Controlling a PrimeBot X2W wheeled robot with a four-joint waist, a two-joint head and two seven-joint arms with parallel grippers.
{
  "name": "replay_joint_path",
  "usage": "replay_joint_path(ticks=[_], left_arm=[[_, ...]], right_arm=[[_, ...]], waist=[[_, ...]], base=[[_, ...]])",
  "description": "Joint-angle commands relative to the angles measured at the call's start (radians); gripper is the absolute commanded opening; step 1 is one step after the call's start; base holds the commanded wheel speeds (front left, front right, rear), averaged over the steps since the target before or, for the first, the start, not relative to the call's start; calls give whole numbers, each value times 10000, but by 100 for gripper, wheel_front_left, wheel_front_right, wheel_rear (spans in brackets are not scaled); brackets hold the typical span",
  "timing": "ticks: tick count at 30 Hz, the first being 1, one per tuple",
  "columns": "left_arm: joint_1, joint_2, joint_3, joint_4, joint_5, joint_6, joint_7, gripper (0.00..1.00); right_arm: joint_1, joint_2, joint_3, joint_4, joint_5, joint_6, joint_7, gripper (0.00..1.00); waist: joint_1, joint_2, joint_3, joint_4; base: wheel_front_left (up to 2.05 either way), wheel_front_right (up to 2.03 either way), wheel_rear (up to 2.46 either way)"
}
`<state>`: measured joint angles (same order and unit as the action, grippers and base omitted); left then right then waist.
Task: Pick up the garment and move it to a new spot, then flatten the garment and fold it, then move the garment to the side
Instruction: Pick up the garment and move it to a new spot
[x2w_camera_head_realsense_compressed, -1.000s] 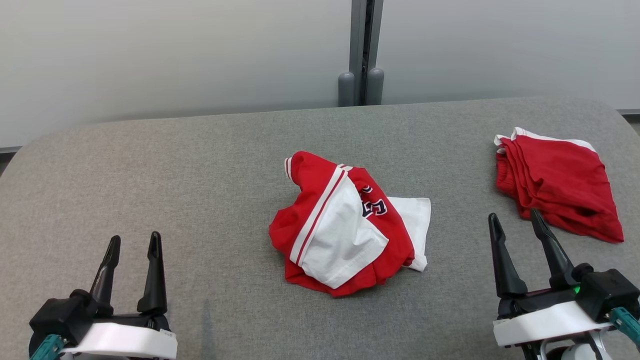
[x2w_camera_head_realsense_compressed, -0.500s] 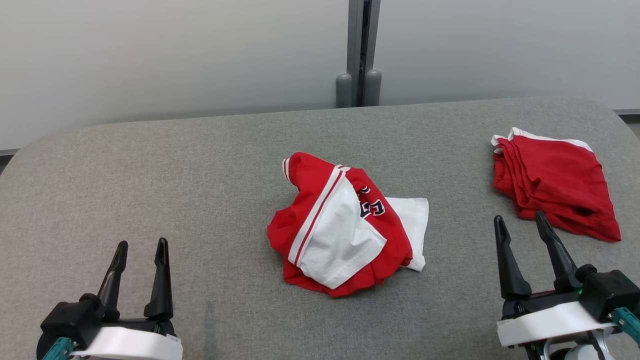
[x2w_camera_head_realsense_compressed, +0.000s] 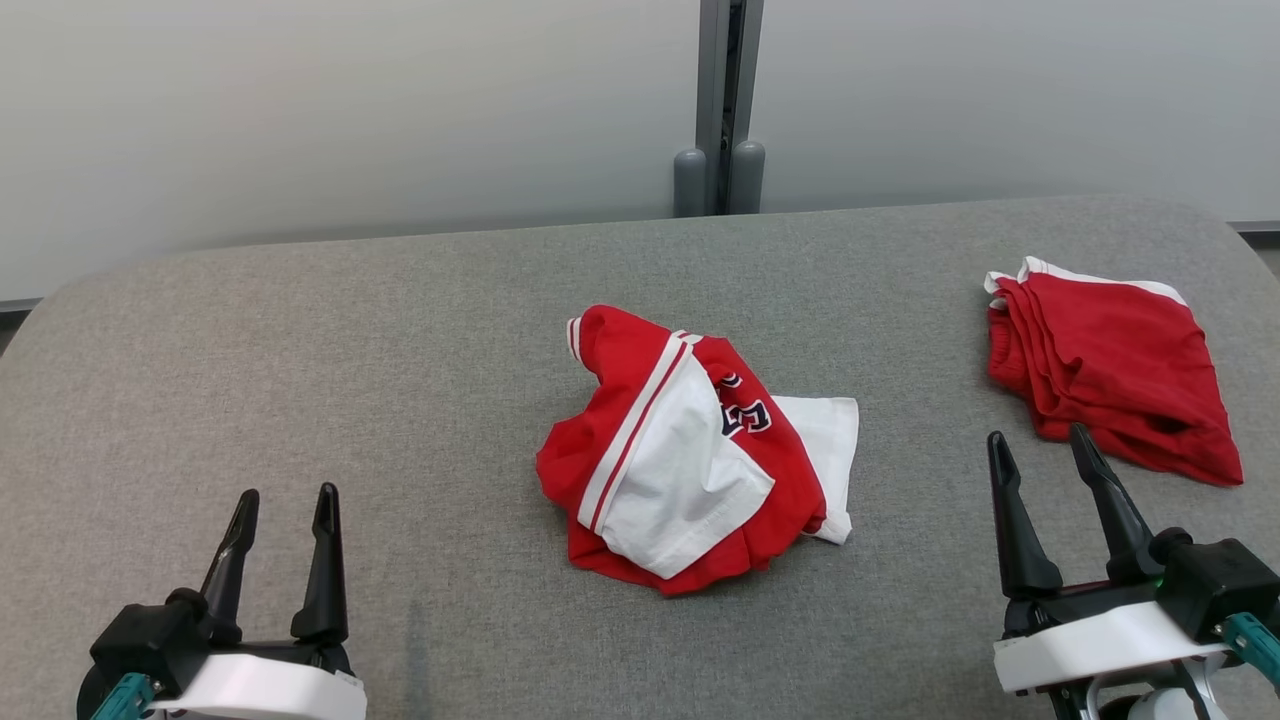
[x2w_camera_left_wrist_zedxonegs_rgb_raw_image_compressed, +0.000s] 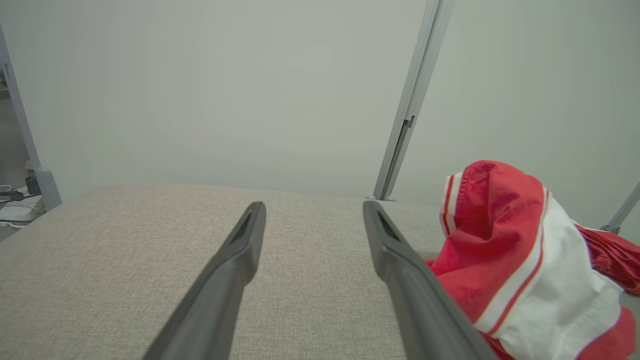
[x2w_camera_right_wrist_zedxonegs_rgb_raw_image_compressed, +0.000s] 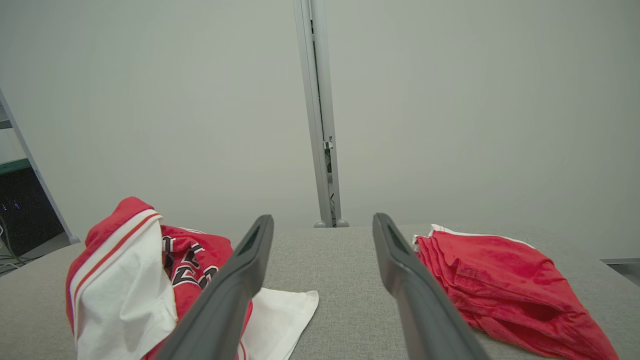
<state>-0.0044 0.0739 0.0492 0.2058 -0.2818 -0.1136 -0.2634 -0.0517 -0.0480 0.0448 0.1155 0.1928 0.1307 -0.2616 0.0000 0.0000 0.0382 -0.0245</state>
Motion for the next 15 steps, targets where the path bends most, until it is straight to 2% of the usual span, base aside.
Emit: replay_joint_path(ticks=[1,15], left_arm=[[-149,-12,93,54,55,-47,-12,100],[-266,-110,244,294,228,-93,-12,100]], right_arm=[[-73,-52,-26,25,40,1,-51,100],[-93,-52,39,5,23,1,-51,100]], waist=[[0,0,-1,-4],[0,0,6,14]], base=[[0,0,0],[0,0,0]])
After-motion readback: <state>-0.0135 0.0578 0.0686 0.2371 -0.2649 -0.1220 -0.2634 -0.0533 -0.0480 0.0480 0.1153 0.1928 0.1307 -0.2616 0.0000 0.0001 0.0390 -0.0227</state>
